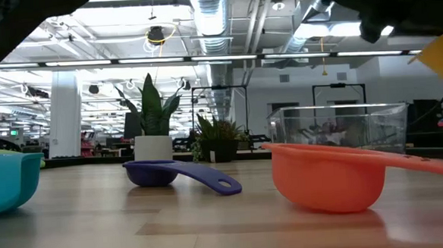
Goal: Nest measuring cups in basket
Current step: Stack the yellow nest measuring cup on the blue nest measuring cup
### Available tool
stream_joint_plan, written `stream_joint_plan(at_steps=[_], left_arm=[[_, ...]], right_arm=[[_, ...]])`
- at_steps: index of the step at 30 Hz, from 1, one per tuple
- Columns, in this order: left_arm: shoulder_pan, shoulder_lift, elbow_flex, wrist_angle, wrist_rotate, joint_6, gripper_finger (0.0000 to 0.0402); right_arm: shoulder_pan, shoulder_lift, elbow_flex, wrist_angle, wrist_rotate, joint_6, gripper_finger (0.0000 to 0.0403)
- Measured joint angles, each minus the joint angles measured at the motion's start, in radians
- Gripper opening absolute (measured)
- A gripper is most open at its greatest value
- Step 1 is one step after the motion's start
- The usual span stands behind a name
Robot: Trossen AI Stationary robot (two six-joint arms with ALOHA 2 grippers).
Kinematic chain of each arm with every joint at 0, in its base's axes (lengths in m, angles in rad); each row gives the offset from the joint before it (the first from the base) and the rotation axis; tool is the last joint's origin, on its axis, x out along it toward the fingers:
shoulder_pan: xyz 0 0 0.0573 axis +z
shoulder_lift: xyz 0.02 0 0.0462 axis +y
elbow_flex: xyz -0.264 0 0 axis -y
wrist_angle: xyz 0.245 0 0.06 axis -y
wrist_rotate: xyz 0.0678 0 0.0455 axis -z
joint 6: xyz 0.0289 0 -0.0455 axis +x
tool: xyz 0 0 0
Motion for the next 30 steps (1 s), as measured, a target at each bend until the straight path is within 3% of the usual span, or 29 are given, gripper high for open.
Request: stream_joint_plan(at_steps=[5, 9, 15, 24, 30], left_arm=[[-0.011, 0.000, 0.000, 0.004, 0.007, -0.019, 0.0000], [-0.021, 0.000, -0.025, 0.042, -0.084, -0.046, 0.0000], [-0.020, 0.001, -0.075, 0.100, -0.090, -0.076, 0.0000], [-0.003, 0.001, -0.075, 0.101, -0.040, -0.051, 0.0000], [0.011, 0.001, -0.074, 0.098, 0.051, -0.036, 0.0000]], right_arm=[[0.000, 0.000, 0.000, 0.000, 0.000, 0.002, 0.0166], [0.000, 0.000, 0.000, 0.001, 0.000, 0.003, 0.0168], [0.000, 0.000, 0.000, 0.002, -0.010, 0.003, 0.0168], [0.000, 0.000, 0.000, 0.002, -0.016, 0.003, 0.0169], [0.000, 0.000, 0.000, 0.002, -0.015, 0.003, 0.0167]])
